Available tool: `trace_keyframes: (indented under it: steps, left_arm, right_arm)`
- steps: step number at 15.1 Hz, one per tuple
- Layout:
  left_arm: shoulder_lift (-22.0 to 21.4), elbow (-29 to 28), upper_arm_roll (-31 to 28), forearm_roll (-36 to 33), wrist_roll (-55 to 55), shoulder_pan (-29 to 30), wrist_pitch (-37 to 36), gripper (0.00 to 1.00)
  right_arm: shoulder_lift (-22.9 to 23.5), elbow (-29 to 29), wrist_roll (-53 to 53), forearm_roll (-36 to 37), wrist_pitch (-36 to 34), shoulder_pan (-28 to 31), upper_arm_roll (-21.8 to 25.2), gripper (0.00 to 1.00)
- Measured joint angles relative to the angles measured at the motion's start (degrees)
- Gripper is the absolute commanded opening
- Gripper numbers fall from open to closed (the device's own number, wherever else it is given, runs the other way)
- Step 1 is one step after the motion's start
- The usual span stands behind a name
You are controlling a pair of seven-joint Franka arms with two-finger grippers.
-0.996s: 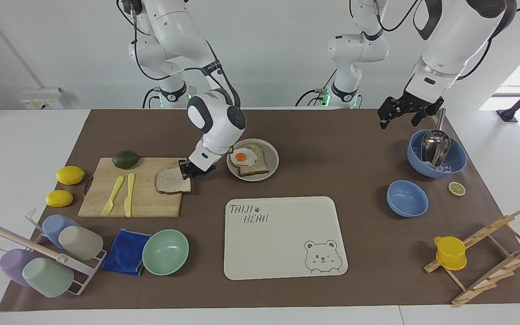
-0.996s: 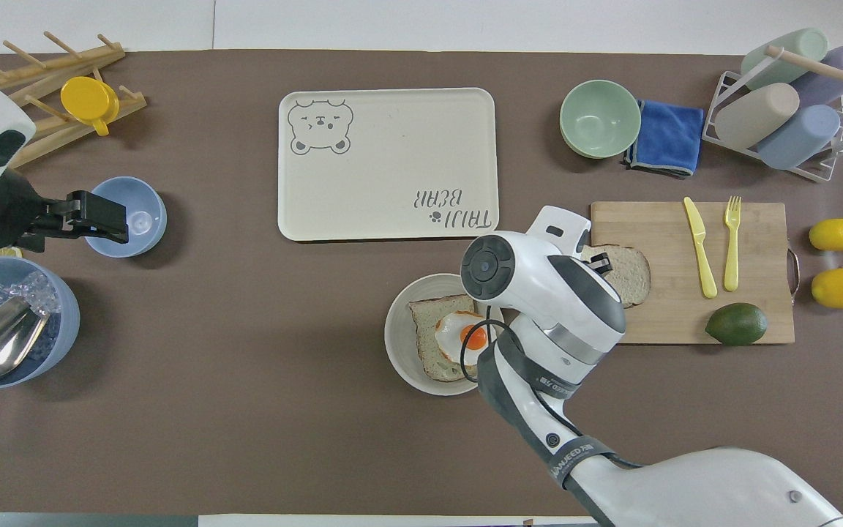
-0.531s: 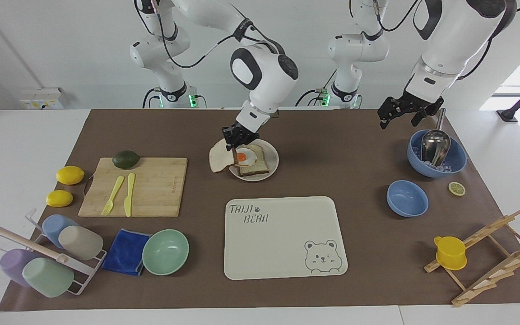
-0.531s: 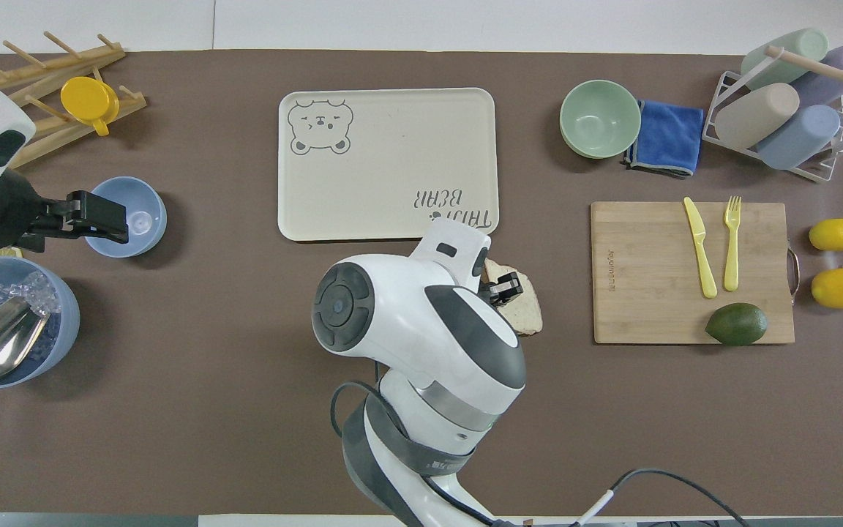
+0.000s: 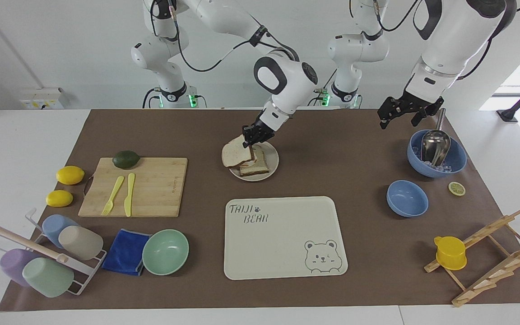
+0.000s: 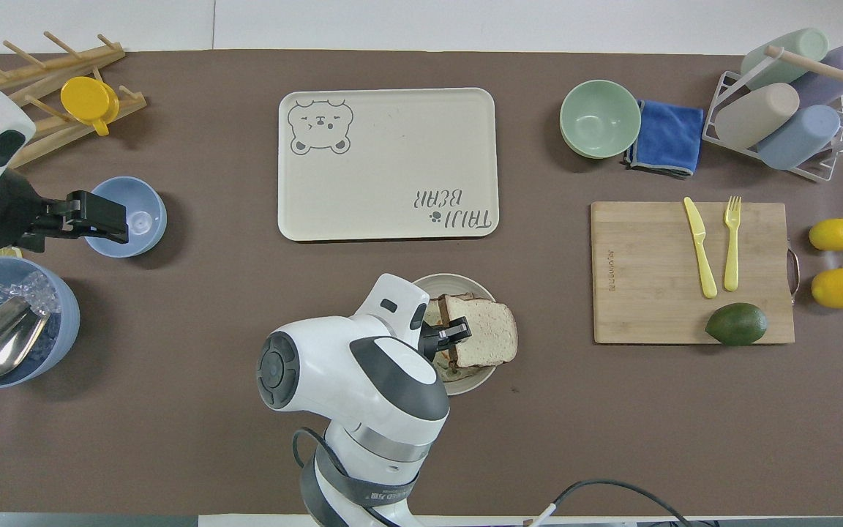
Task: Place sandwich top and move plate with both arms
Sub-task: 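Carry the bread slice over the plate and lower it onto the egg, then open the right gripper and withdraw while the left gripper reaches out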
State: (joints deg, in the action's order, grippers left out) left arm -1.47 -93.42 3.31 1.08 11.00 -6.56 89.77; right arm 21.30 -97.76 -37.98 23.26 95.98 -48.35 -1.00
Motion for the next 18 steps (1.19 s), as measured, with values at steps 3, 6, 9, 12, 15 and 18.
trace_keyframes:
  steps: [3, 6, 9, 12, 15, 18]
  left_arm:
    - [0.0, 0.0, 0.0, 0.0, 0.0, 0.0, 0.0, 1.00]
    - [0.0, 0.0, 0.0, 0.0, 0.0, 0.0, 0.0, 1.00]
    - [0.0, 0.0, 0.0, 0.0, 0.0, 0.0, 0.0, 1.00]
    - [0.0, 0.0, 0.0, 0.0, 0.0, 0.0, 0.0, 1.00]
    - [0.0, 0.0, 0.1, 0.0, 0.0, 0.0, 0.0, 1.00]
    - [0.0, 0.0, 0.1, 0.0, 0.0, 0.0, 0.0, 1.00]
  right_arm:
    - [0.0, -0.4, 0.0, -0.1, 2.2, 0.1, 0.1, 0.00]
    - [0.0, -1.9, 0.0, -0.2, 5.2, 0.0, -0.3, 0.00]
    - [0.0, -2.8, 0.0, -0.2, 5.8, 0.0, -1.2, 0.00]
    - [0.0, -2.9, 0.0, -0.2, 5.9, 0.0, -2.4, 0.00]
    - [-0.3, -4.1, -0.4, -0.2, 8.1, 0.0, -2.8, 0.44]
    - [-0.4, -4.9, -1.3, -2.5, 10.4, 0.5, -2.8, 1.00]
